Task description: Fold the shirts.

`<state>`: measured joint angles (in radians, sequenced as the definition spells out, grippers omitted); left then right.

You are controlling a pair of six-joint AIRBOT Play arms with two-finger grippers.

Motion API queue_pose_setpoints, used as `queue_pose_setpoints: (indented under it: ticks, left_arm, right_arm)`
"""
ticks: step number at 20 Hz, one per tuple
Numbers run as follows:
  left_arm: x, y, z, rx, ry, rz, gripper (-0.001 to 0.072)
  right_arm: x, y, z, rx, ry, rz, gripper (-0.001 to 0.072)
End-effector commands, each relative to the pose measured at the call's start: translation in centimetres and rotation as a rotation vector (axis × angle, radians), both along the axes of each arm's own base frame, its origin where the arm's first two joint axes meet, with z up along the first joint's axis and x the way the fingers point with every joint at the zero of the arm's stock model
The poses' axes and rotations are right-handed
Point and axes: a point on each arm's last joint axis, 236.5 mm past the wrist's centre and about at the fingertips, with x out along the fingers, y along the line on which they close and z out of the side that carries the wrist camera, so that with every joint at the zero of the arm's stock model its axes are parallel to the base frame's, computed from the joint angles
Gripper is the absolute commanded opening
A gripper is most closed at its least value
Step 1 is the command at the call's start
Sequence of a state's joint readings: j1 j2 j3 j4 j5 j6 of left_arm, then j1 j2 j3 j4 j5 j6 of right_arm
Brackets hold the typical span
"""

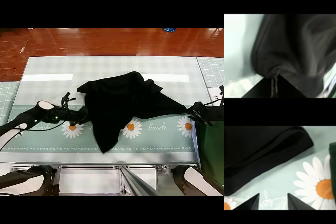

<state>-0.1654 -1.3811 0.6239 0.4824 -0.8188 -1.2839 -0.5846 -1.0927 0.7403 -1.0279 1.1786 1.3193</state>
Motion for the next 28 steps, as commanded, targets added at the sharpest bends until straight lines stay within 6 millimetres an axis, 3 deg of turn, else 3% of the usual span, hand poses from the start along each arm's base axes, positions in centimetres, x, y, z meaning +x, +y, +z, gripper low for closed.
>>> queue_pose_setpoints:
  ticks: [1,8,15,19,23,24,27,28]
  left_arm:
    - [1.7,-1.4,2.1,-0.051,-0.054,-0.048,0.0019]
    - [2.2,-1.9,3.3,-0.071,-0.069,-0.070,0.0019]
    - [2.1,-1.9,3.3,-0.072,-0.069,-0.070,0.0019]
    - [2.2,-1.9,3.3,-0.072,-0.069,-0.070,0.0019]
    - [2.2,-1.9,3.2,-0.070,-0.070,-0.068,0.0019]
    - [2.2,-1.9,3.2,-0.070,-0.070,-0.068,0.0019]
    - [2.5,-1.8,3.4,-0.070,-0.077,-0.063,0.0019]
    - [3.0,-1.7,3.8,-0.073,-0.088,-0.060,0.0019]
  right_arm:
    - [0.3,-0.4,-0.3,-0.012,-0.006,-0.013,0.0408]
    - [0.8,-0.8,-4.5,0.051,0.092,-0.053,0.0408]
    - [5.0,-2.8,-5.7,0.088,0.084,-0.134,0.0408]
    - [7.7,-2.4,-6.2,0.178,0.048,-0.182,0.0408]
    - [8.8,-1.7,-7.1,0.251,0.043,-0.204,0.0403]
    - [9.2,-1.3,-7.1,0.263,0.030,-0.192,0.0356]
    - [10.8,0.9,-5.7,0.289,-0.066,-0.084,0.0026]
    - [11.4,1.7,-4.7,0.308,-0.094,-0.052,0.0025]
